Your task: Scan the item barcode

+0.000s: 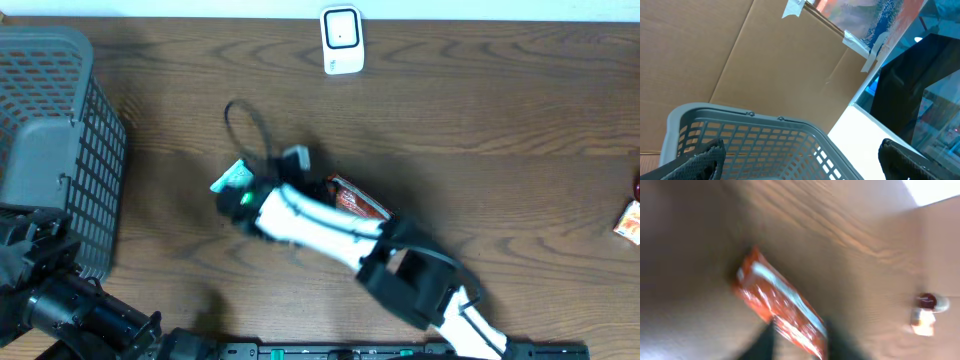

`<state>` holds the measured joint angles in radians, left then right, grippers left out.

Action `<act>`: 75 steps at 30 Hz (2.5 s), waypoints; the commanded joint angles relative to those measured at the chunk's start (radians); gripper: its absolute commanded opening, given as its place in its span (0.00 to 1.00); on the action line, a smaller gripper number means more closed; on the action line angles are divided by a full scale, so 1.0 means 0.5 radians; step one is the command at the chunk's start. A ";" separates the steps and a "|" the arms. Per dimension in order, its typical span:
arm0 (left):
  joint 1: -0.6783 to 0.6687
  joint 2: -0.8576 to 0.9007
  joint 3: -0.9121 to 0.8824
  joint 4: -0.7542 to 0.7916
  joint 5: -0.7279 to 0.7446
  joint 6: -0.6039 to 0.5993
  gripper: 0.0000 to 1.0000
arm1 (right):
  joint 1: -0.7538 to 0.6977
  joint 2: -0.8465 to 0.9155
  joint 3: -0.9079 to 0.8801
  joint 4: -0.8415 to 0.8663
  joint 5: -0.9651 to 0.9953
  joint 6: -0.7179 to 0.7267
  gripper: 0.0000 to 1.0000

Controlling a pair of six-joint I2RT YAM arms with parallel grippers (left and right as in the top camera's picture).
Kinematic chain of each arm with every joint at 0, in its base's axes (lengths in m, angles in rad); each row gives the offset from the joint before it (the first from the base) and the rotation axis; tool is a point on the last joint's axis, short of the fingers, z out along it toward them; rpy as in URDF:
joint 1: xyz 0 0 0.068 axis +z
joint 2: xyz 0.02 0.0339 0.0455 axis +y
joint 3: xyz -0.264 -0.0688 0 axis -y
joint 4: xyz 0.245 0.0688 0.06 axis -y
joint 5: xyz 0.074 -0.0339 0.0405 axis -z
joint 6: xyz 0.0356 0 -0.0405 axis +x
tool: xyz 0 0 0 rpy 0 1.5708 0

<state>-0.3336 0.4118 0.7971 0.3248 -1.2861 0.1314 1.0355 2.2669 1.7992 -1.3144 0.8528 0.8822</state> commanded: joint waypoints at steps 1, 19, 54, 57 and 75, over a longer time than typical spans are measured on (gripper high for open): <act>0.010 -0.014 0.014 0.009 -0.019 0.011 0.98 | -0.267 -0.083 0.091 0.147 -0.478 -0.481 0.01; 0.010 -0.014 0.014 0.009 -0.019 0.011 0.98 | -0.714 -0.088 0.090 0.089 -1.637 -0.855 0.01; 0.010 -0.014 0.014 0.009 -0.019 0.011 0.98 | -0.781 -0.307 -0.051 0.240 -1.605 -0.730 0.01; 0.010 -0.014 0.014 0.009 -0.019 0.011 0.98 | -0.802 -0.277 -0.160 0.288 -1.597 -0.706 0.01; 0.010 -0.014 0.014 0.009 -0.019 0.011 0.98 | -0.813 -0.371 -0.163 0.291 -1.637 -0.682 0.01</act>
<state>-0.3340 0.4118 0.7971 0.3248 -1.2861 0.1314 0.6369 2.1204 1.6291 -1.1553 0.0292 0.5480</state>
